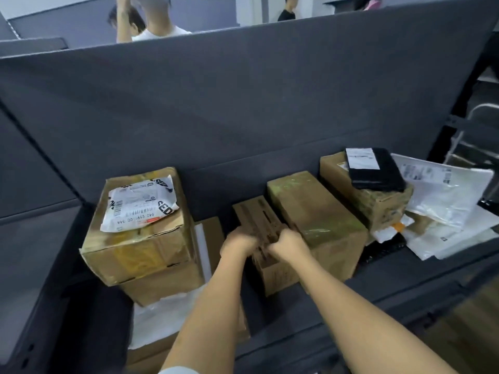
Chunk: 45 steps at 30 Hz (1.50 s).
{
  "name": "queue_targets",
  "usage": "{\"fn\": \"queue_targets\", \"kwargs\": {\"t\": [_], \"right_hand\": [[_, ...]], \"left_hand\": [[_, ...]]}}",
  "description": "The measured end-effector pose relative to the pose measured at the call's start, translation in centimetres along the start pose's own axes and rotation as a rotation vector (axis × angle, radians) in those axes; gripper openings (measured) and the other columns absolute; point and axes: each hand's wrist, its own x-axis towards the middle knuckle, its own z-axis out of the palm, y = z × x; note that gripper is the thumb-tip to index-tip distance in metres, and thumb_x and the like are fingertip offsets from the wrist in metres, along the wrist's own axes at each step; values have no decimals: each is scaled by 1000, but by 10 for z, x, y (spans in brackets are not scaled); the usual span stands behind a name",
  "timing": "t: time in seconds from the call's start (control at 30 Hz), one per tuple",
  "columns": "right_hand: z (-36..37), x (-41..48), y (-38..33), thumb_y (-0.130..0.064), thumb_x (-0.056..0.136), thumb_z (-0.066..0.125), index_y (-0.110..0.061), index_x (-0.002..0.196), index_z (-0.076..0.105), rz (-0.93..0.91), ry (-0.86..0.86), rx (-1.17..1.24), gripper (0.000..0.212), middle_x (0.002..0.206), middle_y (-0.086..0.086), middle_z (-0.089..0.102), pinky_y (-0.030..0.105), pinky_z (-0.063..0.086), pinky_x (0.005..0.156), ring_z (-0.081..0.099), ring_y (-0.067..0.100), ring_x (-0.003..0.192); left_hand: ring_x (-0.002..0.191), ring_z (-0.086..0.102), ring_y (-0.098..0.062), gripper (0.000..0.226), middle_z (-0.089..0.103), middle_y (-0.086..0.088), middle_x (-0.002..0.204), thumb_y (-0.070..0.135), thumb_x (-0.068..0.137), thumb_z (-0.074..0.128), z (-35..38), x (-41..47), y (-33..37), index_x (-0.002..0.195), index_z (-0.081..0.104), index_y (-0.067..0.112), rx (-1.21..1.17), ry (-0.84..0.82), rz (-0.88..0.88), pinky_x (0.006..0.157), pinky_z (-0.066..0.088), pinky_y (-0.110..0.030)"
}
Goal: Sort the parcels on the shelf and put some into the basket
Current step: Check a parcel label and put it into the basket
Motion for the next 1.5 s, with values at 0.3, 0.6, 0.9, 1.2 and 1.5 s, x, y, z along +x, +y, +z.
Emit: {"fn": "queue_targets", "kwargs": {"t": [0.3, 0.6, 0.9, 1.2, 1.5], "right_hand": [[49, 30, 16, -84, 61, 52, -22, 149, 7, 55, -72, -529, 116, 154, 15, 10, 47, 27, 107, 23, 43, 134], [45, 33, 2, -70, 60, 63, -29, 136, 20, 64, -38, -453, 96, 137, 5, 9, 51, 31, 98, 25, 43, 126], [-62, 21, -37, -55, 63, 68, -29, 150, 13, -30, 16, 49, 107, 157, 14, 1, 59, 21, 112, 16, 47, 139], [-153, 17, -13, -50, 75, 71, -38, 140, 33, -251, 5, 333, 77, 145, 2, 26, 41, 36, 90, 40, 24, 114], [-215, 4, 27, -38, 71, 65, -38, 130, 45, -421, -123, 662, 62, 130, 6, 52, 41, 47, 83, 55, 26, 113]], "left_hand": [[114, 57, -31, 43, 58, -18, 127, 25, 97, 37, 1, 19, -31, 129, 51, -1, -70, -52, -39, 80, 47, -32], [122, 51, -28, 45, 52, -14, 137, 24, 98, 34, -10, 12, -51, 137, 45, 5, -54, -16, -137, 86, 41, -28], [136, 38, -34, 78, 33, -16, 153, 64, 92, 24, -11, 8, -38, 151, 25, 12, -212, 127, -191, 112, 32, -38], [135, 39, -31, 83, 38, -11, 151, 51, 92, 50, -18, 2, 11, 153, 7, 14, -921, 160, -34, 113, 33, -47], [126, 47, -25, 64, 52, -4, 137, 56, 88, 51, -50, -10, 20, 141, 38, 22, -1280, 180, 191, 108, 31, -45]]}}
